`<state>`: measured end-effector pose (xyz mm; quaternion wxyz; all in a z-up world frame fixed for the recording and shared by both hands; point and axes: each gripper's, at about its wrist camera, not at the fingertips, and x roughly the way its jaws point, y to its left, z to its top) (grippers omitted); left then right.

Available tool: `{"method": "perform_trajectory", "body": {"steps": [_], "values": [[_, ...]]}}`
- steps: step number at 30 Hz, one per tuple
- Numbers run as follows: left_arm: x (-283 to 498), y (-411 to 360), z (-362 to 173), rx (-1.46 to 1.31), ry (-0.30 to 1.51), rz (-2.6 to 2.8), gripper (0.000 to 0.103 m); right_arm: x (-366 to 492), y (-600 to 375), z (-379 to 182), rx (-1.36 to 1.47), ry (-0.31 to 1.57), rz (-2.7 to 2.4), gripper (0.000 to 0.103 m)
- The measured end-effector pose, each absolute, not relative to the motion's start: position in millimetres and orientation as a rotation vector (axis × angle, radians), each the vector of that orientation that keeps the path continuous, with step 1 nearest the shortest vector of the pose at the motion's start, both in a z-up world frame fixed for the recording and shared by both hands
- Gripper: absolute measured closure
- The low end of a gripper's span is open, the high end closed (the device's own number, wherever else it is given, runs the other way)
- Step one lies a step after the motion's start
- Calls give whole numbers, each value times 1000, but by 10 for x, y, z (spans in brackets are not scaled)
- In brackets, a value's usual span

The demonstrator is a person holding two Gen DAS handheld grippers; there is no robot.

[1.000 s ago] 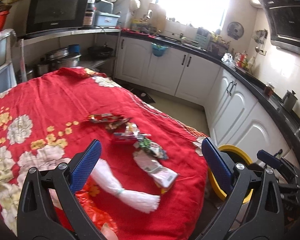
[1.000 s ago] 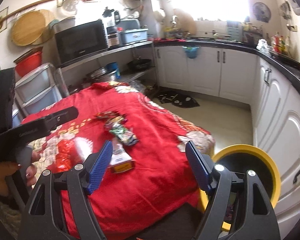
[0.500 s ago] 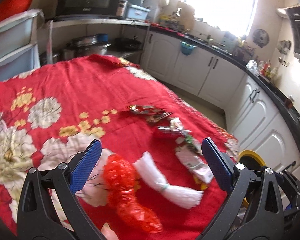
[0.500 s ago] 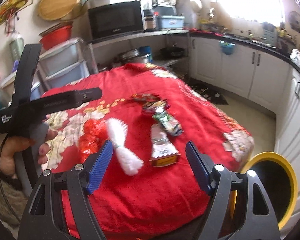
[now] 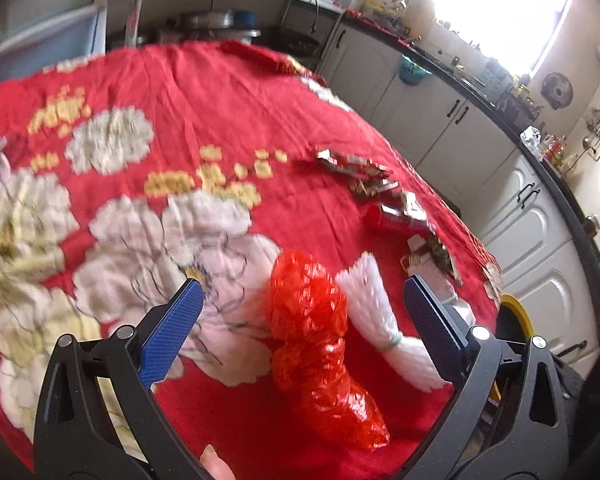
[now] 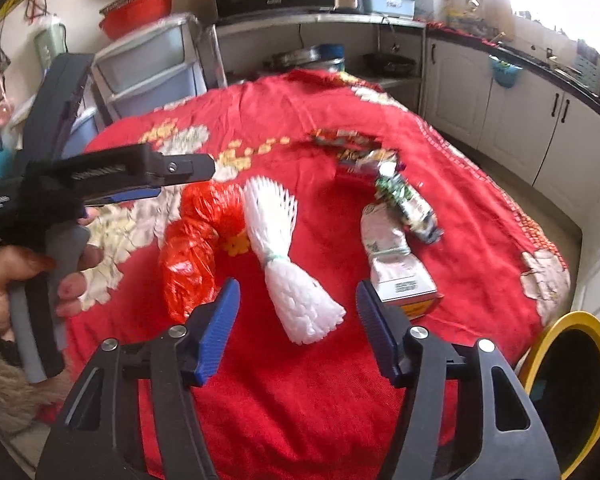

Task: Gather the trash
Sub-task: 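Grasp the red plastic bag with the left gripper while the right grasps the white tassel, then carry the red bag and white tassel in both grippers over the bin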

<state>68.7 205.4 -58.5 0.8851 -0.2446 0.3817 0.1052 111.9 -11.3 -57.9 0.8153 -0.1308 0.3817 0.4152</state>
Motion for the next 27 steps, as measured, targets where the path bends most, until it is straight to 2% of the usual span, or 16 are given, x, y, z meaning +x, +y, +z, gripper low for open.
{"method": "perform_trajectory", "body": {"steps": [5,9,15,22,27], "values": [[681,2061,-718,-545,832,184,11,1184,-34,-759,-299,863,892,54],[677,2022,-812,-573,863,149,12,1228,-11,-884,-291,906,901,68],[673,1930,-934,-566,909,111,35,1238,-67,-957,-232,947,909,80],[661,1842,-1042,-535,947,90,74,1189,-154,-910,-198,931,907,83],[645,1775,-1010,-501,947,78,78,1155,-236,-857,-180,919,911,83]]}}
